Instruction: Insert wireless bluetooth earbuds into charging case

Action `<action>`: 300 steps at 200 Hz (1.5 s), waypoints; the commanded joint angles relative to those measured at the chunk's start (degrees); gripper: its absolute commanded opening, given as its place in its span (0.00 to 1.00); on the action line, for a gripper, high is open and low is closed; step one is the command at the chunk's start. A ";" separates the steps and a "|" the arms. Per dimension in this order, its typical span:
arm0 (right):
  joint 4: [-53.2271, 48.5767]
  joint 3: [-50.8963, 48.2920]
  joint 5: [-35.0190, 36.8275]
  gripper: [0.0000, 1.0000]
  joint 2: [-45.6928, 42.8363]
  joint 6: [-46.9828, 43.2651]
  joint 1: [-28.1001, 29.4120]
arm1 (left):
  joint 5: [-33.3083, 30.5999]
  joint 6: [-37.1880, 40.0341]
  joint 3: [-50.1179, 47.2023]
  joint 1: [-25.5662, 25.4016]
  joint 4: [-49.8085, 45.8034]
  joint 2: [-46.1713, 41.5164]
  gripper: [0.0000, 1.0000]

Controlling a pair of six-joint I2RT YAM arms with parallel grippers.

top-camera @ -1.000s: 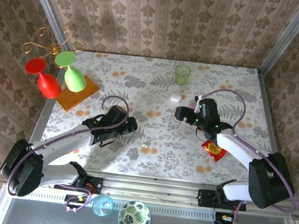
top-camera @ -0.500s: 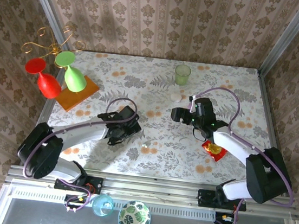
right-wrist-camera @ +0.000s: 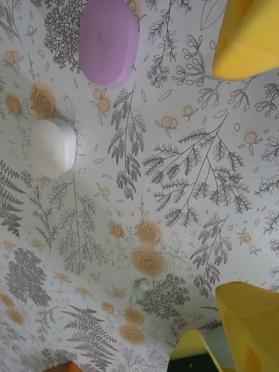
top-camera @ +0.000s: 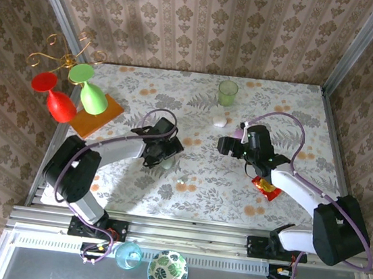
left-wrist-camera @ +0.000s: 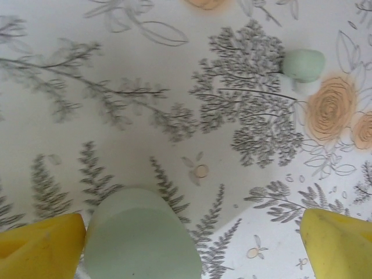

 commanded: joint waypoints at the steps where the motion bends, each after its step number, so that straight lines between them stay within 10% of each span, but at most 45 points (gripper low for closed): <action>1: -1.47 -0.87 1.79 0.90 -1.60 -0.70 -0.72 | 4.19 2.91 3.02 0.04 1.90 2.42 0.95; 118: 1.66 -1.51 -0.36 0.89 0.82 0.71 -2.02 | -14.19 17.93 14.03 -11.56 -22.67 8.31 0.82; 300: 0.25 -1.00 -2.13 0.89 -1.40 2.35 -2.30 | -10.46 17.50 11.79 -10.04 -18.70 7.73 0.32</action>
